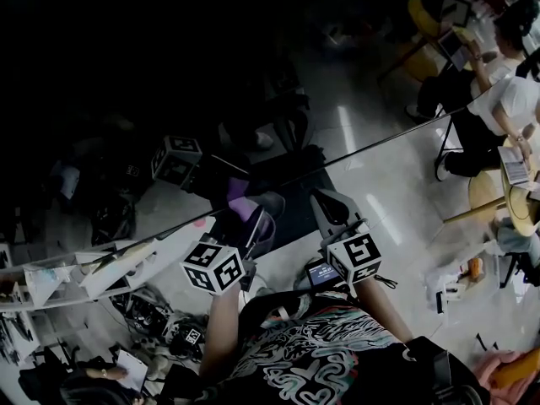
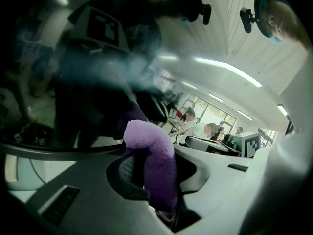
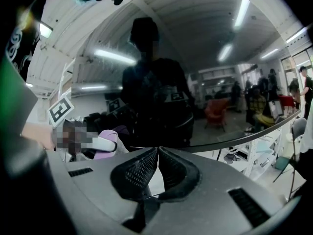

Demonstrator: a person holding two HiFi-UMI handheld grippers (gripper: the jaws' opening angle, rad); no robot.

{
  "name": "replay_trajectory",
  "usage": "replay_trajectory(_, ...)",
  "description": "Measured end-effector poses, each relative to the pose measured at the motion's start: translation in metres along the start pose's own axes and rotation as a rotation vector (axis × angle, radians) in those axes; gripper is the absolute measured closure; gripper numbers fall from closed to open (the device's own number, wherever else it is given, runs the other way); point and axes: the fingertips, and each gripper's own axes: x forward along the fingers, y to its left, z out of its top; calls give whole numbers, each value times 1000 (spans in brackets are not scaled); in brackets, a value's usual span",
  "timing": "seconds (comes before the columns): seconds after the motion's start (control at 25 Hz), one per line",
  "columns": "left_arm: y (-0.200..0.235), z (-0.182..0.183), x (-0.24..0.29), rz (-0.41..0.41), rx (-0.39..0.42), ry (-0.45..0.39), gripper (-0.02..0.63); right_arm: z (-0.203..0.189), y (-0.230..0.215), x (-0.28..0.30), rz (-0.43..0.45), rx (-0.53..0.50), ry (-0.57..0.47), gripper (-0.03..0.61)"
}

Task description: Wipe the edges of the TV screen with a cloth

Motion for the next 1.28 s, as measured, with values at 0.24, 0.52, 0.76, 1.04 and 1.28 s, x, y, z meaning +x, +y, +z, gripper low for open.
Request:
replay_trajectory(0.24,-3,3,3,-15,4,-2,508,1,-5,-6,-19,1,-4,548)
replay_trajectory(0.52,-18,4,20,-21,3,0,508,3,-26,-21,-35,9,-20,548)
replay_trajectory(0.76,-18,5,22,-20,-7,-9,508,4,-33,-28,-50,4,-21,548)
replay_trajectory(1.04,-19,5,24,-35,-24,-12,508,6,-33,-36,-67,7,-34,548)
replay_trajectory(1.28,-22,6,24,-34,-5,-10,508,3,-34,-48,-84,10,-28,548)
